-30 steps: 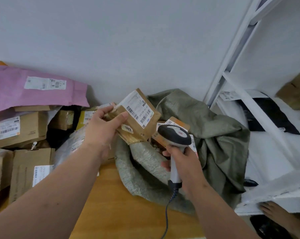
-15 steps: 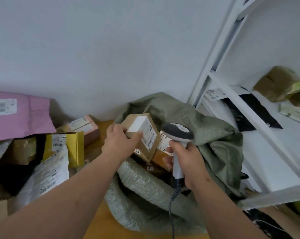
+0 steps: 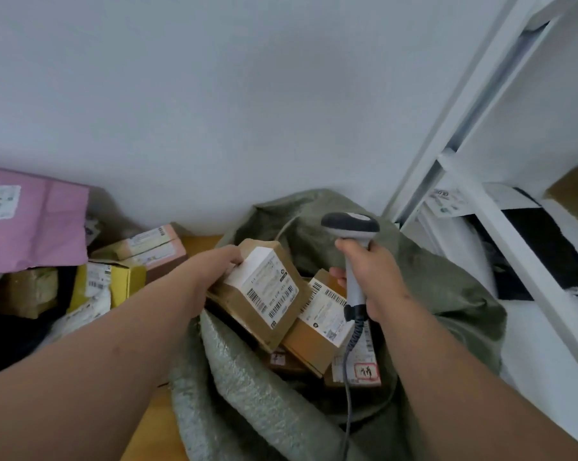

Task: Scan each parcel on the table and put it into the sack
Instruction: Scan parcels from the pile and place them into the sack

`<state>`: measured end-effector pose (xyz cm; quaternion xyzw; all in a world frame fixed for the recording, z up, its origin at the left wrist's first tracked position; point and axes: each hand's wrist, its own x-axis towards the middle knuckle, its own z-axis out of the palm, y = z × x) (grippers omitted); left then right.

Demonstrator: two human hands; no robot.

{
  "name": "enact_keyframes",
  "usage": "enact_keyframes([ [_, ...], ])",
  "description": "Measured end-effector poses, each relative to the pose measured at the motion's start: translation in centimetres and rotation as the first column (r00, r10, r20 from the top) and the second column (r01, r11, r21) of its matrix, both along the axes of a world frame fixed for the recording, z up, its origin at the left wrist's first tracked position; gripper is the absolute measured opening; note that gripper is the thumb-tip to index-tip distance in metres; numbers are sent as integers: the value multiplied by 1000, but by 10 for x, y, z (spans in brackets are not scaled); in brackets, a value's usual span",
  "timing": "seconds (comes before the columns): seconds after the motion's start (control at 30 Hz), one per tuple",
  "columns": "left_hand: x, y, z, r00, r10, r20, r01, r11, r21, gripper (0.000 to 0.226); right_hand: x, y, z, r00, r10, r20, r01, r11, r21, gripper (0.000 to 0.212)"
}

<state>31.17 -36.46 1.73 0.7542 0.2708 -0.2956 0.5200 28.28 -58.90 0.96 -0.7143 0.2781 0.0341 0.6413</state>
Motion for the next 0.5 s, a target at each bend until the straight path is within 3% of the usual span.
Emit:
enact_keyframes([
  [0.27, 6, -1, -17, 999, 37, -24, -36, 999, 39, 46, 44, -11, -31, 964, 198, -179, -180, 977, 111, 41],
  [0.37, 7, 2, -24, 998, 7, 70, -19, 985, 170, 59, 50, -13, -41, 949, 214, -233, -194, 975, 107, 37],
  [0.5, 6, 9, -23, 978, -30, 204, -33, 954, 299, 57, 54, -12, -44, 945, 231, -230, -216, 972, 92, 34],
])
